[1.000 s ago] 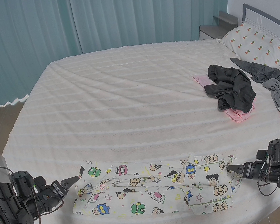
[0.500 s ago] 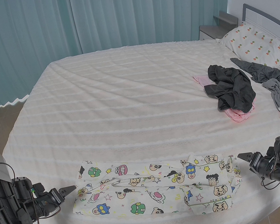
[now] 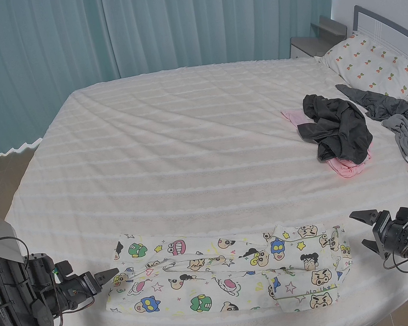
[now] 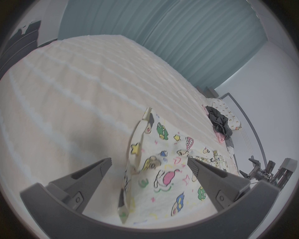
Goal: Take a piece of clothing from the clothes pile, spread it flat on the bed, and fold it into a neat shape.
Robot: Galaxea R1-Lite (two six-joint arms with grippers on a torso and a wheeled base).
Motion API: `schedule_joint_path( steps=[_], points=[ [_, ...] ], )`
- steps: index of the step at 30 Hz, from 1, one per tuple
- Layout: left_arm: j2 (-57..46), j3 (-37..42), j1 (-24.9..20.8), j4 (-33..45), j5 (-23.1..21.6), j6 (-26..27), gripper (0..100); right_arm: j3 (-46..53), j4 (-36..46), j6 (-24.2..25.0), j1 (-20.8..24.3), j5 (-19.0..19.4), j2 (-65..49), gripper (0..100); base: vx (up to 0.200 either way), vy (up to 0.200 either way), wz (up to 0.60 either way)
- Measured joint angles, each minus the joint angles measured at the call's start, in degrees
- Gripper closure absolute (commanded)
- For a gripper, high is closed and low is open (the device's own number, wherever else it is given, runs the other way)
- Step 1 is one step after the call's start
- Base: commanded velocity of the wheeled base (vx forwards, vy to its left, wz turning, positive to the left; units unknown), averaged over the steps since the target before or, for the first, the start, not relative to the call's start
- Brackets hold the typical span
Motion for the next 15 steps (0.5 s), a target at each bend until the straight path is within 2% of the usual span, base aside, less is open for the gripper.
schedule_joint_path(
  steps=[3,6,11,15],
  points=[
    [-0.55,-4.02,-1.21,3.56,0.85,0.27,0,0.00,1.72,0.13,0.00,0.61,-1.91,0,0.000,0.000,0.00],
    [-1.96,-8.96,-2.04,10.90,2.26,-0.17,0,0.00,2.34,0.18,-0.04,0.96,-3.17,0,0.000,0.000,0.00],
    [-5.71,-17.42,-3.23,28.75,3.84,-0.41,0,0.00,2.86,0.21,-0.06,1.16,-4.28,0,0.000,0.000,0.00],
    [-9.45,-24.28,-3.45,45.82,4.17,4.62,0,-0.02,3.44,0.23,-0.04,1.32,-4.83,0,0.000,0.000,0.00]
  ],
)
